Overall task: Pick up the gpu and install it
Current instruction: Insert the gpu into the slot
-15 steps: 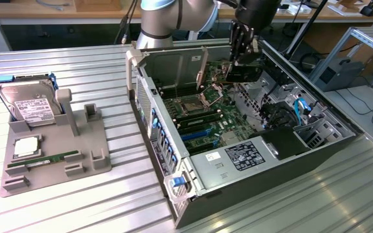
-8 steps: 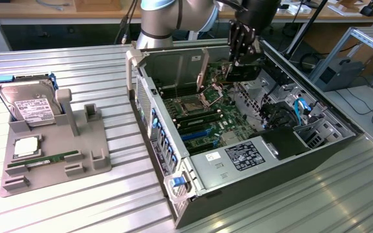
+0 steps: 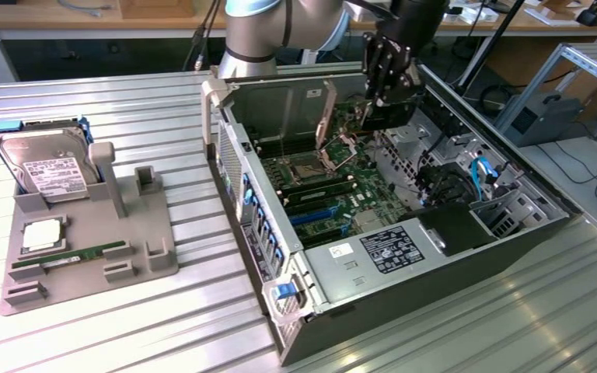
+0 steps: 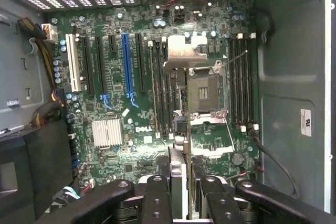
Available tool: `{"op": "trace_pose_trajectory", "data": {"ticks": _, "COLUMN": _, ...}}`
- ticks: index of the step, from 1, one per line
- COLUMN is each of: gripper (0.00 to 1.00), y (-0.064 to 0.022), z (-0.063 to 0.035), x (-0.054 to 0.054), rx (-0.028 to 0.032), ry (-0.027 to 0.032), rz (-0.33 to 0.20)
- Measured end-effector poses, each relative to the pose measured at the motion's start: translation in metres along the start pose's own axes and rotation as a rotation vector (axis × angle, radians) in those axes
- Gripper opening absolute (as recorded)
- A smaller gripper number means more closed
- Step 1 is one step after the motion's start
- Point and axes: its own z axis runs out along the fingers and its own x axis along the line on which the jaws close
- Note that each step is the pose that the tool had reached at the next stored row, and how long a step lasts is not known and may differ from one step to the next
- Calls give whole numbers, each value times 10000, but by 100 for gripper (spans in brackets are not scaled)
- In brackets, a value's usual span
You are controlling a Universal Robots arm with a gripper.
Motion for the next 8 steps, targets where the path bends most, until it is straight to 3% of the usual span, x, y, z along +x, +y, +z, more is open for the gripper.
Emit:
{"op": "trace_pose_trajectory", "data": {"ticks": 5, "gripper": 27, "y": 0, "z": 4, "x": 0, "rx": -19, "ry": -18, "rz": -611}}
{"op": "trace_pose_trajectory", "data": {"ticks": 8, "gripper": 27, "y": 0, "z": 3, "x": 0, "rx": -19, "ry": -17, "rz": -627}}
